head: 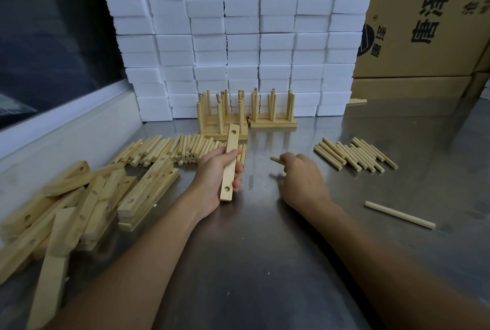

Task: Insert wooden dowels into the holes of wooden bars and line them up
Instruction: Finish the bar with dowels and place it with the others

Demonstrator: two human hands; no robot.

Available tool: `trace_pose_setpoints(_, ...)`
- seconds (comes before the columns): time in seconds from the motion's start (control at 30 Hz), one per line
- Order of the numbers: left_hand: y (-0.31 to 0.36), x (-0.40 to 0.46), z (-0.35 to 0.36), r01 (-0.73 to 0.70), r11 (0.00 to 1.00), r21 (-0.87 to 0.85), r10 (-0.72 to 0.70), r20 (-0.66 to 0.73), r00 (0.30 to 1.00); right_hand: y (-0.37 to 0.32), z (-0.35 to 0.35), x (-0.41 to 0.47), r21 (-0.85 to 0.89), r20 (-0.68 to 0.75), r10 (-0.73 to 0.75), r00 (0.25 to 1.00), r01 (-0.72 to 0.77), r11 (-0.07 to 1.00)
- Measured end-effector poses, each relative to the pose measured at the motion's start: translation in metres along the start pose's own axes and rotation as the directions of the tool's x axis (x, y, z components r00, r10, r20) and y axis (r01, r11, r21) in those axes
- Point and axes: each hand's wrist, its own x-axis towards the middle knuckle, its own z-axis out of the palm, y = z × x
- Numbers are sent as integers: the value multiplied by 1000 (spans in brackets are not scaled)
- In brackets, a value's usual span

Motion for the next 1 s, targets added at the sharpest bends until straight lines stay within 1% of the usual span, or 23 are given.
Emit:
trace_pose_setpoints(0.13, 0, -1, 2, -33, 998, 52, 33, 4, 999, -1, 3, -1, 156, -112, 29, 993, -11, 988)
trace_pose_setpoints(0.3, -4, -4, 8, -135, 960, 244, 133, 27, 991, 0, 1, -3, 283, -283, 56, 957, 28, 959)
trace_pose_setpoints(0.37, -6, -5, 11, -178, 933, 313, 173, 44, 984, -1, 0, -4, 331, -323, 36, 946, 78, 940)
trace_pose_setpoints(0.43, -9, -6, 13, -238, 887, 395, 235, 57, 970, -2, -2, -5, 367, -371, -19, 928, 165, 916)
trace_pose_setpoints(0.53, -13, -7, 16, -335, 773, 539, 339, 95, 936, -6, -2, -7, 375, -455, -109, 884, 301, 877)
trace_pose_setpoints(0.6, -15, -7, 16, -368, 721, 587, 376, 115, 920, -7, -1, -7, 360, -472, -156, 868, 350, 865)
trace_pose_setpoints(0.7, -16, -7, 16, -386, 682, 621, 413, 109, 904, -8, 0, -8, 330, -472, -199, 859, 381, 864)
trace_pose_setpoints(0.9, -14, -7, 15, -421, 566, 708, 482, 130, 866, -4, 1, -6, 285, -413, -218, 884, 353, 891)
trace_pose_setpoints(1.0, -13, -9, 14, -439, 462, 771, 520, 165, 838, -3, 2, -6, 235, -418, -226, 880, 345, 909)
